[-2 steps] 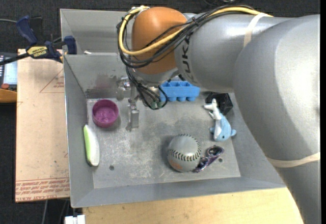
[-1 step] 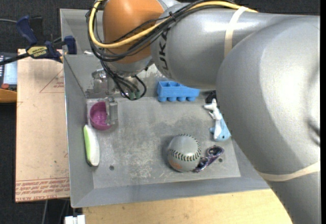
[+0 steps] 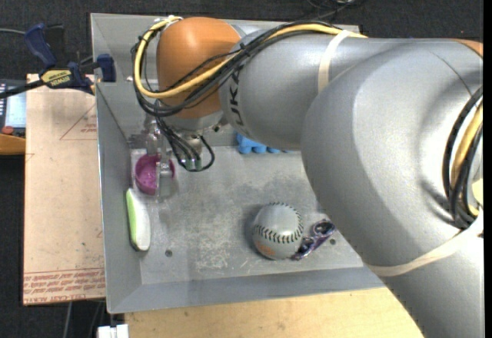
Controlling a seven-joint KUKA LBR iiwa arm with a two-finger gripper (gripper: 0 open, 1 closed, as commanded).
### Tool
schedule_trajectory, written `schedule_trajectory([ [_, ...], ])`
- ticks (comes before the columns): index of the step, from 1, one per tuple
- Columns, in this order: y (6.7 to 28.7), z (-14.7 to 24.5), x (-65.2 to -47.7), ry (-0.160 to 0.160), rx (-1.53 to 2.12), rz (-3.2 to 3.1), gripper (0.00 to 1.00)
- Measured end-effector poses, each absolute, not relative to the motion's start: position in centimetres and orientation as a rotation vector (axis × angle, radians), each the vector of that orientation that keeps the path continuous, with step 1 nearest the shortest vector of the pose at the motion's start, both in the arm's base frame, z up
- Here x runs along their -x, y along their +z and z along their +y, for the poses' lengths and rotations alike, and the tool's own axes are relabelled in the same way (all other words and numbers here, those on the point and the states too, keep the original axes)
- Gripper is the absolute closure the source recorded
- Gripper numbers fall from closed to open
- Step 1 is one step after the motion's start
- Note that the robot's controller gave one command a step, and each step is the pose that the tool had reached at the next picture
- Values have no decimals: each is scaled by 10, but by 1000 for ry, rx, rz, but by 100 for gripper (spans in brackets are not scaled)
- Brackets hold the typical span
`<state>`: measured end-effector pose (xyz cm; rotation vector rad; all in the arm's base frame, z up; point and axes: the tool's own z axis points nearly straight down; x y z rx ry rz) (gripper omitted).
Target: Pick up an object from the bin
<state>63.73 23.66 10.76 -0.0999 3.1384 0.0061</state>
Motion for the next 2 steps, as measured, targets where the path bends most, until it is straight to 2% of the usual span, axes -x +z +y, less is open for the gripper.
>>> schedule_trajectory([
  [1, 76, 252, -640, 15, 55, 3119, 0],
  [2, 78, 245, -636, 22, -127, 3117, 100],
])
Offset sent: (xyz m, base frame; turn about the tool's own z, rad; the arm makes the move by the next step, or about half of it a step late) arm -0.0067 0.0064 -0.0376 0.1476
